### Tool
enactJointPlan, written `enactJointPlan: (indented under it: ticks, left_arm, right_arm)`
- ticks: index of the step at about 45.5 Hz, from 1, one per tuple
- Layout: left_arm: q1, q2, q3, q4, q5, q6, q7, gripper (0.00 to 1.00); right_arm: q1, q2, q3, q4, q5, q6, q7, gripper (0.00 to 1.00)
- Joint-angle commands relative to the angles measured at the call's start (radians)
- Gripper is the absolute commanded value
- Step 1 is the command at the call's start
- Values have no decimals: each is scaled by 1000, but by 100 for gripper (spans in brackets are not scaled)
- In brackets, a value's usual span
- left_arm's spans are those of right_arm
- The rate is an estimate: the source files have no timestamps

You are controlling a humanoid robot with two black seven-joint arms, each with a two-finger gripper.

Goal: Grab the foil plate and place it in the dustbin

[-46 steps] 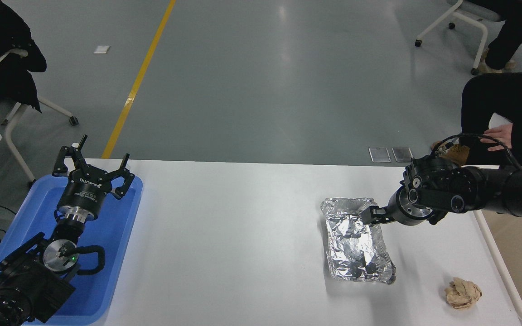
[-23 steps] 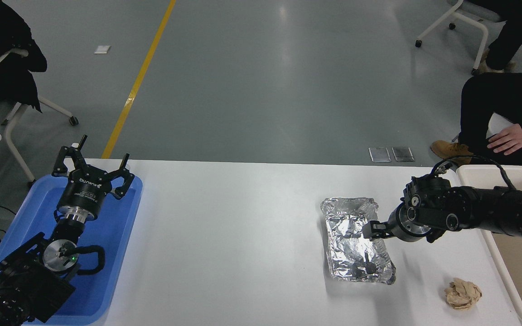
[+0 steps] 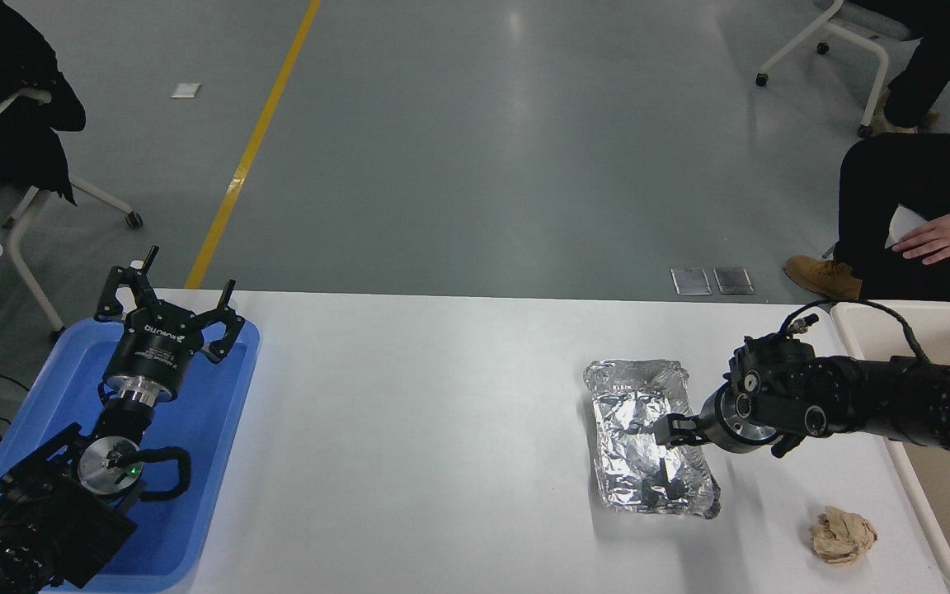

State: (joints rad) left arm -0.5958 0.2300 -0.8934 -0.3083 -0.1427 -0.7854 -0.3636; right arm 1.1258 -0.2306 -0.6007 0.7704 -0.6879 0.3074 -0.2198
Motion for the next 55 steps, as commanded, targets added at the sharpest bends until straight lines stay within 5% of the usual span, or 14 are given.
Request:
enactJointPlan:
  ticks: [1,24,55]
  left_arm:
    - [-1,0,-1,0,0,0,0,100]
    - [-1,0,1,-2,0,0,0,100]
    - [1,0,1,0,0,0,0,100]
  right_arm:
    - [0,10,-1,-6,-36,-11,11,0]
    - [45,-9,-11,7,-32,-2,11,0]
    - [538,-418,-17,257,-13,363,-3,0]
